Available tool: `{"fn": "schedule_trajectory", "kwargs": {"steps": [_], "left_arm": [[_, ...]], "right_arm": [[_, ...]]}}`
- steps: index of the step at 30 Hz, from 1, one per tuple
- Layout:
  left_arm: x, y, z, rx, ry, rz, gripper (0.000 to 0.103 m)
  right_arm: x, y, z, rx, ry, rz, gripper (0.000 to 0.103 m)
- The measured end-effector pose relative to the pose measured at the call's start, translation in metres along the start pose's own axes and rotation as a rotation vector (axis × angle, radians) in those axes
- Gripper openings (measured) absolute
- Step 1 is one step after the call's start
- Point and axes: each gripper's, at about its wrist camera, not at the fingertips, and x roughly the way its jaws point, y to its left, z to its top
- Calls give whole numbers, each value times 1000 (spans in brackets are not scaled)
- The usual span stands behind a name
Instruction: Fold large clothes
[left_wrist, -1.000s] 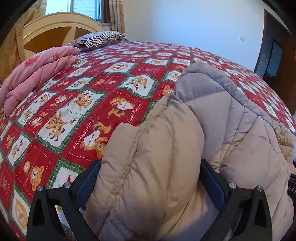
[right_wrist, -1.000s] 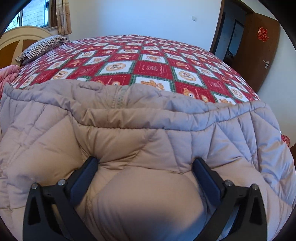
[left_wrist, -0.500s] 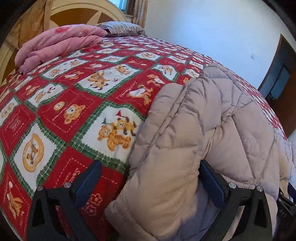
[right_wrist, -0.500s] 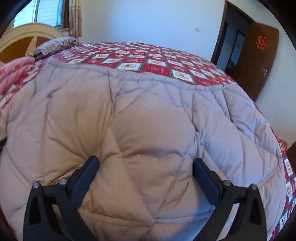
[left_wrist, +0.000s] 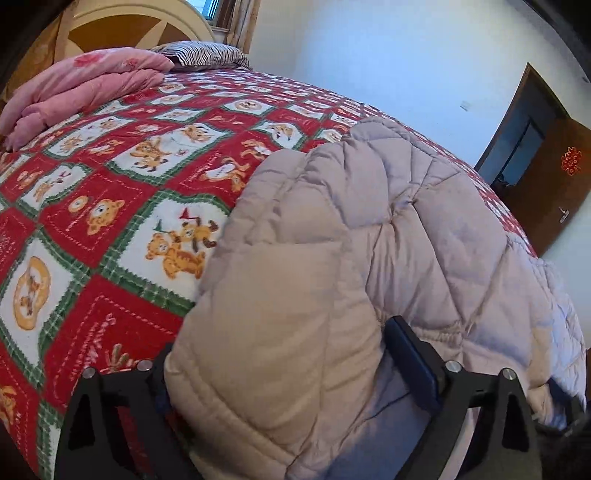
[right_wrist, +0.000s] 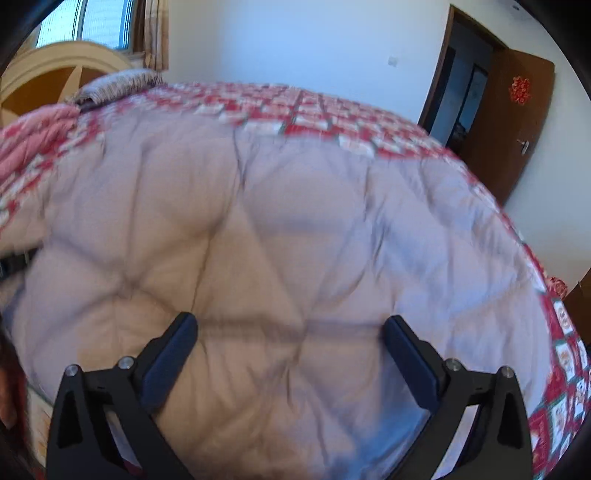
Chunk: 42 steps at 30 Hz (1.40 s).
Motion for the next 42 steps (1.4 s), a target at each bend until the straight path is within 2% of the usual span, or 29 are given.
{"fn": "schedule_trajectory", "kwargs": {"steps": [2, 5, 6, 9, 17, 21, 24, 29, 32, 33, 35, 37, 39, 42], "left_arm": [[2, -2, 4, -11, 20, -57, 66], [-4, -2, 5, -14, 13, -105, 41], [-7, 0, 5, -16, 8, -119, 35], [-20, 7, 5, -28, -14, -166, 24], [-65, 43, -3, -50, -72, -229, 20], [-91, 72, -5, -61, -105, -195, 19], [-118, 90, -3, -48, -156, -132, 19], [-154, 93, 10, -23, -221, -84, 19], [-170, 70, 23, 34, -276, -65, 18], [-178, 54, 28, 72, -302, -66, 18], [-186, 29, 34, 134, -337, -76, 18], [-192, -8, 42, 219, -373, -79, 18], [-193, -52, 44, 308, -405, -92, 18], [-188, -108, 37, 411, -424, -140, 18]], "right_arm": [[8, -2, -5, 10, -26, 5, 103], [11, 1, -3, 5, -27, -12, 103], [12, 1, -3, 3, -27, -13, 103], [12, -1, -3, 6, -26, -6, 103], [-7, 22, -19, -17, -21, -23, 103], [-21, 51, -29, -49, -42, -5, 103], [-32, 81, -37, -102, -70, 39, 103], [-44, 117, -42, -169, -89, 141, 103], [-51, 113, -39, -170, -60, 243, 103], [-56, 104, -37, -166, -50, 290, 103], [-66, 80, -33, -128, -58, 323, 101], [-77, 54, -28, -76, -97, 305, 101], [-84, 7, -23, 3, -142, 242, 102], [-78, -55, -14, 135, -154, 132, 102]]}}
